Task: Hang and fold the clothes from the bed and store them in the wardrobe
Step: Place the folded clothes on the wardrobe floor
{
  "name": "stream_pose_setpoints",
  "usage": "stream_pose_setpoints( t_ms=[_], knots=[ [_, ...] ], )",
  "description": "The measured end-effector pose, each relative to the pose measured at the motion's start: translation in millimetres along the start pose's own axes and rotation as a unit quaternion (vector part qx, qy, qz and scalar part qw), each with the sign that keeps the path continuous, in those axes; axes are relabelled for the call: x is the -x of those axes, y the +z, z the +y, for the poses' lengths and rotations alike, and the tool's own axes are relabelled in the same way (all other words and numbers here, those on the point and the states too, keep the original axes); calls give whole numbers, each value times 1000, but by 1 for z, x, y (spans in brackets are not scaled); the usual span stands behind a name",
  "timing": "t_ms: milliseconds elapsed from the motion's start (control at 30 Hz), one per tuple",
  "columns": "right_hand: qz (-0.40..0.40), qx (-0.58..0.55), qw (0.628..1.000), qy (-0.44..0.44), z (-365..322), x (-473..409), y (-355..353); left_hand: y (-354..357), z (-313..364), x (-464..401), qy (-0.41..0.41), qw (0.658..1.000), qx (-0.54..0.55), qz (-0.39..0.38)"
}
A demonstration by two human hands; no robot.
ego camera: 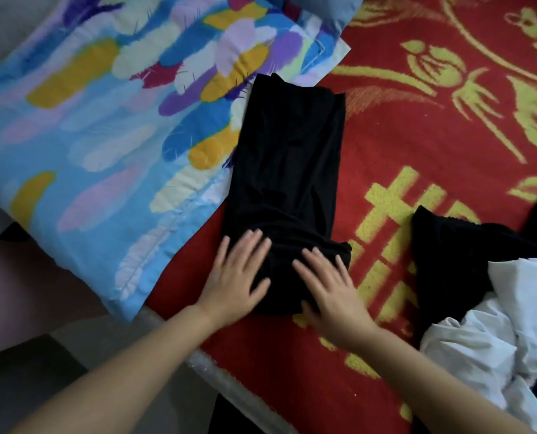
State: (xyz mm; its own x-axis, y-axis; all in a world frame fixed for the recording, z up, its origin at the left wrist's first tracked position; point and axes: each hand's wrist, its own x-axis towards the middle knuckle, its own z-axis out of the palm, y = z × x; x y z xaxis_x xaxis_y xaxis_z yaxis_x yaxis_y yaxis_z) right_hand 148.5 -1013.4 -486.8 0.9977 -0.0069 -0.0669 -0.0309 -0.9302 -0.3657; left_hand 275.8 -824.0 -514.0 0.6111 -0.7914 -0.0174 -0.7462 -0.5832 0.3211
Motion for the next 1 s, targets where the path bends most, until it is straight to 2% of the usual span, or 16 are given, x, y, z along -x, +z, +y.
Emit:
stream_pose_setpoints(
  t_ms=[33, 67, 133, 200, 267, 333, 400, 467, 533, 600, 733, 833, 900, 933, 1000],
  knots=[
    [-86, 56, 994, -26, -6, 8, 9, 3, 2, 10, 84, 992, -47, -79],
    [-166, 99, 981, -27, -8, 11, 15, 6, 2, 16, 120, 976, -83, -164],
    [-231, 134, 964, -9, -2, 4, 27, 14, 0, 15, 91, 952, -118, -268],
    [-260, 136, 956, 28, 5, -11, 30, 14, 4, 3, 33, 947, -121, -297],
    [-266, 137, 953, 41, 6, -23, 30, 11, 12, -9, 11, 945, -106, -310],
    [-306, 121, 944, 36, 1, -26, 19, 1, 20, -12, -6, 933, -66, -355],
    [-388, 70, 918, 34, -4, -26, 0, -19, 27, -10, -40, 895, 19, -443],
    [-475, -61, 877, 40, -4, -26, -29, -44, 32, -12, -57, 825, 139, -545],
    [-512, -173, 840, 48, -2, -33, -64, -71, 28, -23, -53, 784, 210, -582],
    [-483, -188, 853, 62, 9, -52, -88, -91, 13, -46, -60, 792, 238, -559],
    [-288, -123, 941, 128, 42, -97, -84, -90, -26, -99, -116, 891, 187, -398],
    [-214, 20, 962, 170, 38, -98, -56, -60, -26, -100, -165, 945, 6, -283],
    [-221, 55, 968, 105, 21, -76, -32, -34, -8, -73, -101, 964, -73, -236],
    [-256, 59, 963, 64, 12, -60, -19, -21, 3, -54, -60, 969, -74, -228],
    [-331, 109, 937, 22, 5, -30, 1, 0, 15, -18, -12, 963, -83, -258]
  ],
)
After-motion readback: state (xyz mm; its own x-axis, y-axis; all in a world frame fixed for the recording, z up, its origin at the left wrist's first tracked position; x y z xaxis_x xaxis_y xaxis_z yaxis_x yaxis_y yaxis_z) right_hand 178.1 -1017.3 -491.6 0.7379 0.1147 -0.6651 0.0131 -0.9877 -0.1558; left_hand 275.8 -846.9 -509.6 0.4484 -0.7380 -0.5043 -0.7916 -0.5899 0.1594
